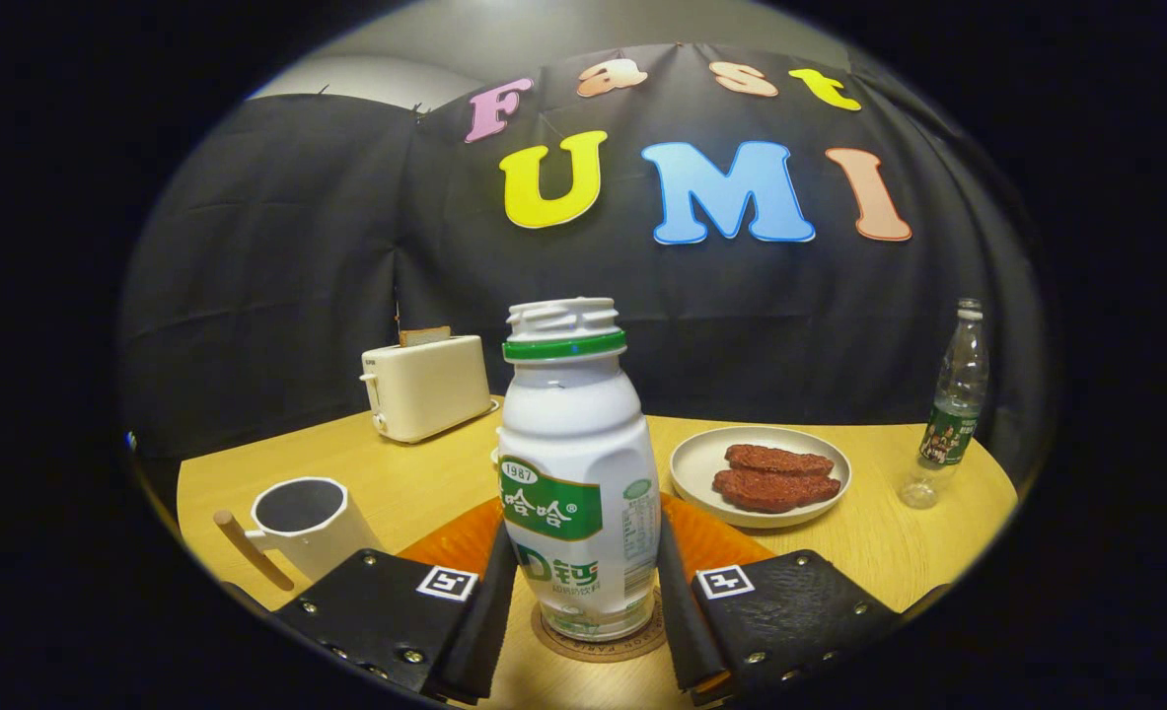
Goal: Take the bottle from table, then pour the juice into the cup, finally place the bottle on the coaster
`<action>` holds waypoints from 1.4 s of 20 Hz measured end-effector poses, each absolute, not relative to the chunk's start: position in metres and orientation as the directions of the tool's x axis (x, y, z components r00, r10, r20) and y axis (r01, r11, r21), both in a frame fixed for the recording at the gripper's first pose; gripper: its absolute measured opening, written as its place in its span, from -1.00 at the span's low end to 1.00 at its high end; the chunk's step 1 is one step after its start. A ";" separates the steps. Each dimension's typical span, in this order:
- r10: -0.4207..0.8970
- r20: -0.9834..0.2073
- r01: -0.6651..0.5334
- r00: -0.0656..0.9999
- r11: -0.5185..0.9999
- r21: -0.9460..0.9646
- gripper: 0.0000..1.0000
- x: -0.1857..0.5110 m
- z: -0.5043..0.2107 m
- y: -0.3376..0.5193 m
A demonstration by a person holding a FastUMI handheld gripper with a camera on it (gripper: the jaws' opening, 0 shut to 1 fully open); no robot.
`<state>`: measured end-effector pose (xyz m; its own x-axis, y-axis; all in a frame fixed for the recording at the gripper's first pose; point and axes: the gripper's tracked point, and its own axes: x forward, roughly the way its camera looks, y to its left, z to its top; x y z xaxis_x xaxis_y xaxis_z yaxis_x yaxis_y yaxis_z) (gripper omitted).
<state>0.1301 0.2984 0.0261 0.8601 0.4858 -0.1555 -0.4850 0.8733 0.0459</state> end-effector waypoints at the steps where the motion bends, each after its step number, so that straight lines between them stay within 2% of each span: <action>1: 0.487 -0.158 -0.484 0.859 0.873 0.055 0.32 0.130 0.024 0.298; 28: 0.462 -0.086 -0.459 0.883 0.887 0.059 0.33 0.128 0.019 0.292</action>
